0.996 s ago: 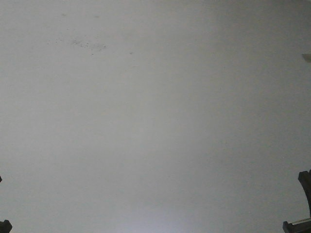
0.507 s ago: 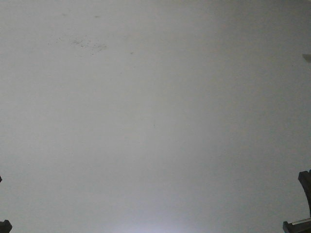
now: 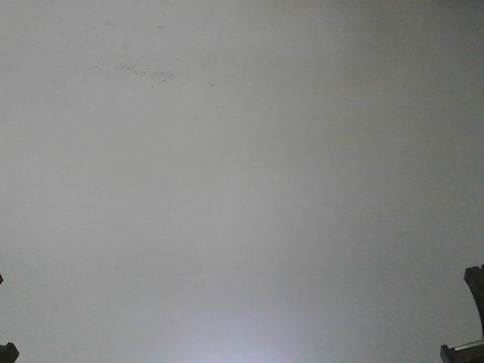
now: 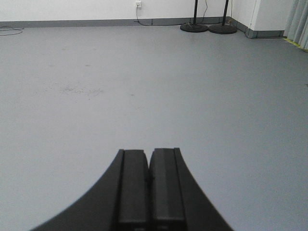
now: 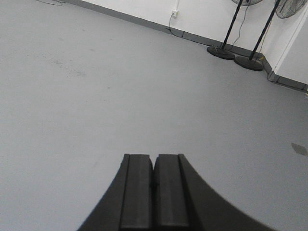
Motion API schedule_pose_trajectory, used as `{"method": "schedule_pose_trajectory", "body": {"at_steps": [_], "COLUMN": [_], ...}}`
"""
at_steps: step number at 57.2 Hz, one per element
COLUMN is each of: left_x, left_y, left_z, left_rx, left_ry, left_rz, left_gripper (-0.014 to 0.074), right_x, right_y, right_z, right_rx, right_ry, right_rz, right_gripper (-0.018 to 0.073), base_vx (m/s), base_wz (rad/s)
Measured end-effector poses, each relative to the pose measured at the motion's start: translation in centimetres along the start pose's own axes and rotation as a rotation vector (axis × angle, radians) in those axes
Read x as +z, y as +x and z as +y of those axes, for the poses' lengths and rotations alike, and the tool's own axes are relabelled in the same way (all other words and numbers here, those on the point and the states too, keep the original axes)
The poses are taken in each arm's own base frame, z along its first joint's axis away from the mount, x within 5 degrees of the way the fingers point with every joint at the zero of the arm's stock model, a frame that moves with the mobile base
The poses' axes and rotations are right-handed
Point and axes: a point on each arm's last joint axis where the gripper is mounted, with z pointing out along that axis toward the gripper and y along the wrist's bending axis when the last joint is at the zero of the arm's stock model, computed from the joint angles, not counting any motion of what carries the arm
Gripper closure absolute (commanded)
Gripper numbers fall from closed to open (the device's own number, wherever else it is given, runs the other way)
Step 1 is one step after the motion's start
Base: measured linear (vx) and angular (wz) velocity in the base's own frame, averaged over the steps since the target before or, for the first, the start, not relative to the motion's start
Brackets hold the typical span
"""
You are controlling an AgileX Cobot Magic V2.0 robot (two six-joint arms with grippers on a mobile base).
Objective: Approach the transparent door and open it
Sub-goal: 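Drive the base forward across the grey floor toward the door area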
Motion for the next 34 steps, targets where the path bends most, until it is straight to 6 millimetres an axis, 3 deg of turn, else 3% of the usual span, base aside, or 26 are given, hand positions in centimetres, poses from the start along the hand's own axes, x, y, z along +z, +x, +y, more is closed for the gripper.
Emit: {"method": "schedule_pose_trajectory", "body": {"at_steps": [34], "left_x": [0.00], "left_y": [0.00], "left_z": [0.00], "left_rx": [0.000], "left_ry": [0.000], "left_rz": [0.000], "left_gripper": [0.0596], "right_x": [0.00], "right_y": [0.00], "right_z": [0.00], "right_rx": [0.000], "right_ry": [0.000], "right_rz": [0.000], "right_gripper": [0.0557], "base_vx": [0.26], "base_wz": [0.17]}}
